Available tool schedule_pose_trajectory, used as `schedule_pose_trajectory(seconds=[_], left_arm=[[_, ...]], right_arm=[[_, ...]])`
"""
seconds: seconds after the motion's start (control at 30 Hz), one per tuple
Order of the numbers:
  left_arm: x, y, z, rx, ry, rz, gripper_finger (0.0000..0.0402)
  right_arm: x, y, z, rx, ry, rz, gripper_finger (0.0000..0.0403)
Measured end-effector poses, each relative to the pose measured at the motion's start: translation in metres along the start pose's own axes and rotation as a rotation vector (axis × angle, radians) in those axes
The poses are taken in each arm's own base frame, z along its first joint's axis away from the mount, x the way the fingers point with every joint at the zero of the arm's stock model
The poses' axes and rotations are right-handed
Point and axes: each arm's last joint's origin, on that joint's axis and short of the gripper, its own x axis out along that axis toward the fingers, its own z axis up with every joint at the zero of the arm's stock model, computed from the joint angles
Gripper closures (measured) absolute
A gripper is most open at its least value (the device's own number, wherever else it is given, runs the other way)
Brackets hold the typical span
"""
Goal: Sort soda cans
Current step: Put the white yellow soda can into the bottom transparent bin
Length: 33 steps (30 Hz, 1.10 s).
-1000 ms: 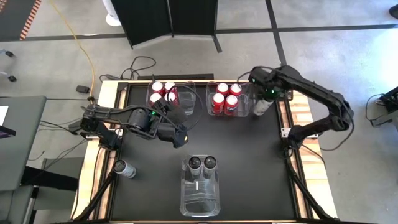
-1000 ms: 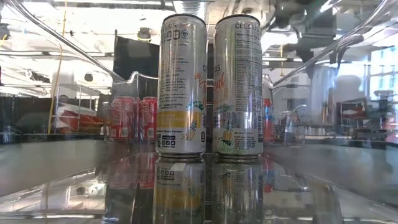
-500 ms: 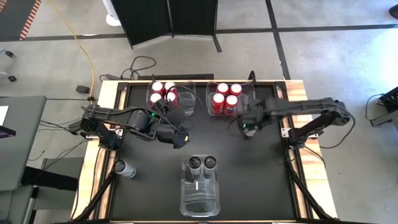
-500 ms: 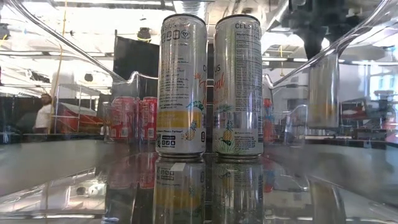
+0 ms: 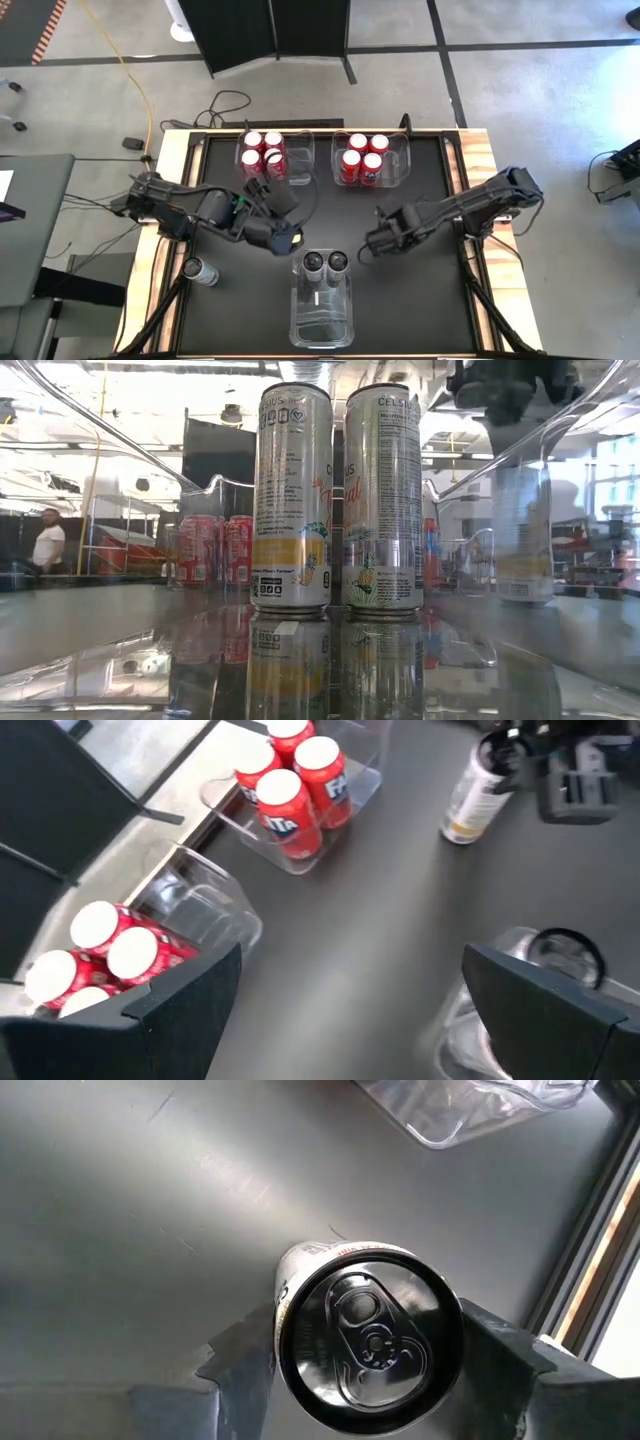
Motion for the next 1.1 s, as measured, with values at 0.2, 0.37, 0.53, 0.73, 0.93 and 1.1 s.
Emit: schedule_pose_trajectory(seconds=[0.2, 0.37, 0.53, 0.73, 0.93, 1.1], left_arm=[[-0.009, -0.009, -0.007, -0.025, -0.005, -0.034, 0.0026], [-0.012, -0.011, -0.009, -0.034, -0.006, -0.045, 0.0026], [-0.013, -0.011, -0.009, -0.059, -0.01, -0.041, 0.0026], [-0.011, -0.007, -0.011, -0.044, -0.005, 0.012, 0.0026], [-0.017, 0.005, -0.013, -0.096, 0.009, 0.042, 0.0026], [-0.017, 0.014, -0.011, -0.159, 0.018, 0.069, 0.0026]], right_arm=[[-0.003, 0.005, -0.012, 0.003, -0.019, -0.01, 0.0137], [-0.007, -0.003, -0.007, 0.029, -0.004, 0.015, 0.0137], [-0.011, -0.015, 0.004, -0.015, -0.009, 0.045, 0.0137], [-0.022, -0.023, 0.013, -0.118, -0.057, 0.116, 0.0137], [-0.069, -0.025, 0.01, -0.34, -0.15, 0.257, 0.0137], [-0.117, -0.025, 0.0, -0.546, -0.278, 0.419, 0.0137]])
